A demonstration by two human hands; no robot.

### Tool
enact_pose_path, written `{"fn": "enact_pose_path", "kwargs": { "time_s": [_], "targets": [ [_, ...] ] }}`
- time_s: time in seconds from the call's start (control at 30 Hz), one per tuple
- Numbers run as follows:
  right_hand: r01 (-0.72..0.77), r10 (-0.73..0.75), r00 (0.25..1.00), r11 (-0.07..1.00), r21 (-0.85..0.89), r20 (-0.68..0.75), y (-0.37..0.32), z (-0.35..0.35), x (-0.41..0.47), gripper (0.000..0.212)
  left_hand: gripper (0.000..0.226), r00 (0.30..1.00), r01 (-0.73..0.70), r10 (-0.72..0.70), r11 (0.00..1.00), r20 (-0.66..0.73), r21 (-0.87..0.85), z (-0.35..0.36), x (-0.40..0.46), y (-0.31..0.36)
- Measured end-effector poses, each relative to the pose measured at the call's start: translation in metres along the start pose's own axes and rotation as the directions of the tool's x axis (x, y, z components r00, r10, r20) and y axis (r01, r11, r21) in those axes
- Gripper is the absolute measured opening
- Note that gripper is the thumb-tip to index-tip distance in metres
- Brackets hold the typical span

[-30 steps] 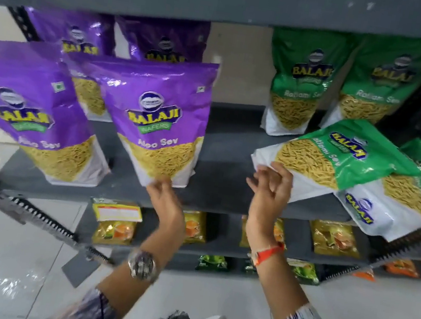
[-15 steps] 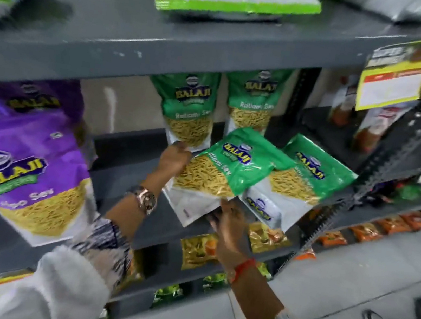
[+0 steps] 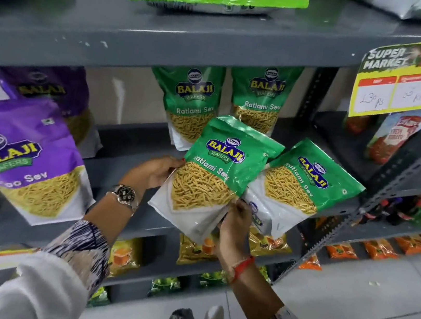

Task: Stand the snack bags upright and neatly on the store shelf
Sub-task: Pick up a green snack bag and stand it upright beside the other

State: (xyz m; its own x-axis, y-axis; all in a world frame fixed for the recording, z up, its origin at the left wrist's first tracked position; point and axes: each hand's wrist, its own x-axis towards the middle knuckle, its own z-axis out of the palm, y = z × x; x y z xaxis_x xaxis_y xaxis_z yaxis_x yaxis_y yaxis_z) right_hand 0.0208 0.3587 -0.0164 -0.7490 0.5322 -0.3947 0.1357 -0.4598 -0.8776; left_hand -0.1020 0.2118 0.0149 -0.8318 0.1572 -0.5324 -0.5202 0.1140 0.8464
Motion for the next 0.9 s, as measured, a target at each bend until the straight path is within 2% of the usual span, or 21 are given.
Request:
{"fn": "enact_pose_path", "kwargs": {
  "time_s": [0.07,0.13,0.33,0.4,0.5,0.67,0.8,0.9],
  "targets": [
    [0.013,-0.012,1.000,1.000,-0.003,0.020,-0.003,-0.003,0.002,0.014,0.022,0.997,-0.021,0.014,0.995,-0.074,-0.093,0.000,-0.011,-0.009],
    [0.052,-0.051,0.998,0.998,-0.027,0.025,-0.007,-0.005,0.003,0.017,0.022,0.989,-0.075,0.054,0.985,-0.136,-0.156,-0.001,-0.024,-0.017],
    [0.135,-0.128,0.985,0.989,-0.053,0.118,-0.018,-0.012,0.001,0.021,0.023,0.953,-0.266,0.220,0.936,-0.207,-0.229,-0.006,-0.075,-0.040],
    [0.139,-0.134,0.977,0.990,-0.014,0.167,-0.021,-0.015,-0.005,0.015,0.023,0.935,-0.332,0.284,0.911,-0.211,-0.246,-0.009,-0.092,-0.045],
    [0.141,-0.147,0.965,0.989,0.044,0.219,-0.021,-0.017,-0.014,0.021,0.024,0.917,-0.390,0.343,0.877,-0.204,-0.279,-0.017,-0.112,-0.054],
    [0.192,-0.186,0.948,0.981,0.002,0.256,-0.012,-0.009,-0.032,0.018,0.026,0.897,-0.425,0.357,0.858,-0.261,-0.288,-0.031,-0.120,-0.065],
    [0.331,-0.276,0.893,0.938,-0.105,0.357,-0.013,0.014,-0.023,0.026,0.025,0.882,-0.452,0.367,0.836,-0.296,-0.311,-0.044,-0.114,-0.064],
    [0.393,-0.325,0.862,0.913,-0.107,0.388,-0.013,0.032,-0.005,0.028,0.026,0.865,-0.476,0.388,0.836,-0.319,-0.273,-0.049,-0.103,-0.058]
  ]
}}
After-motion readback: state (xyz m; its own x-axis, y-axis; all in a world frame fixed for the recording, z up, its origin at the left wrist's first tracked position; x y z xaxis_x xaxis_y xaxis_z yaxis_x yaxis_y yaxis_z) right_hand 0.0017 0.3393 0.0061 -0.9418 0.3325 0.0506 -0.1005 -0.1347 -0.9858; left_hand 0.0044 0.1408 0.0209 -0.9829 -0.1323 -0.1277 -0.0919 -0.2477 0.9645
